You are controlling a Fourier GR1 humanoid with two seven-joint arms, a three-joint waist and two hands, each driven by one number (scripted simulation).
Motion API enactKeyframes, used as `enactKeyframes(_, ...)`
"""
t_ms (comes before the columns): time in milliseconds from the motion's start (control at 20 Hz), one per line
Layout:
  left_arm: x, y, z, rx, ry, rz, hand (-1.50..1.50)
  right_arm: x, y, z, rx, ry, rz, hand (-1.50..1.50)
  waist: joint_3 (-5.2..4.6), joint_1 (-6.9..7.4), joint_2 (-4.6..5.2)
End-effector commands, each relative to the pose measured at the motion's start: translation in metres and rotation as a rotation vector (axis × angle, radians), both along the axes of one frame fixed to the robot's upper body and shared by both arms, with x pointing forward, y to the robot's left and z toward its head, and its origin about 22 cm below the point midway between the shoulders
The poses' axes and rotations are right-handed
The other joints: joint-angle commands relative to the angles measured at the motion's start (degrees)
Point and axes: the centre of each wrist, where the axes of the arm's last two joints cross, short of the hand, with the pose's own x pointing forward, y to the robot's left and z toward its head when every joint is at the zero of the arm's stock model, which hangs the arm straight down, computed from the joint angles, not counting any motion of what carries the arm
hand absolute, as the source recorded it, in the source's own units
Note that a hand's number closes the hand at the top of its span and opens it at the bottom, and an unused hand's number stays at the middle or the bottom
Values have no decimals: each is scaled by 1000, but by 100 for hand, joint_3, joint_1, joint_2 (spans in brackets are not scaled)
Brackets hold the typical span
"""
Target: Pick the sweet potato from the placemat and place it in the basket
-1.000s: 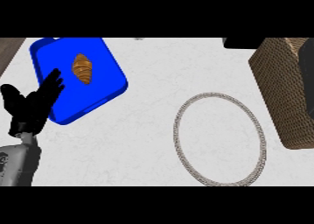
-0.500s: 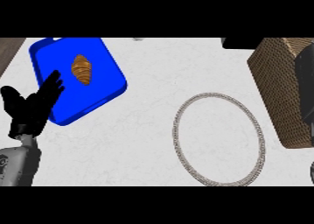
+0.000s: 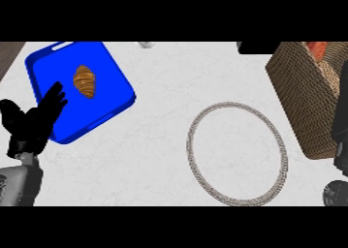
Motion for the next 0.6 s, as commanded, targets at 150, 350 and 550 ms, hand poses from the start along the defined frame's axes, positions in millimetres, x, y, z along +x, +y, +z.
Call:
enactKeyframes(150, -10, 11, -7, -12, 39, 38, 0, -39, 35, -2, 173, -228, -21, -150, -5, -260, -138)
enactKeyframes(350, -16, 17, -7, -10, 37, 20, 0, -60, 34, -19, 208, -133, 17, -150, -6, -145, -171)
enactKeyframes(550, -5, 0, -6, -23, 34, 29, 0, -89, 37, -33, 219, -125, 71, -150, -2, -209, -139)
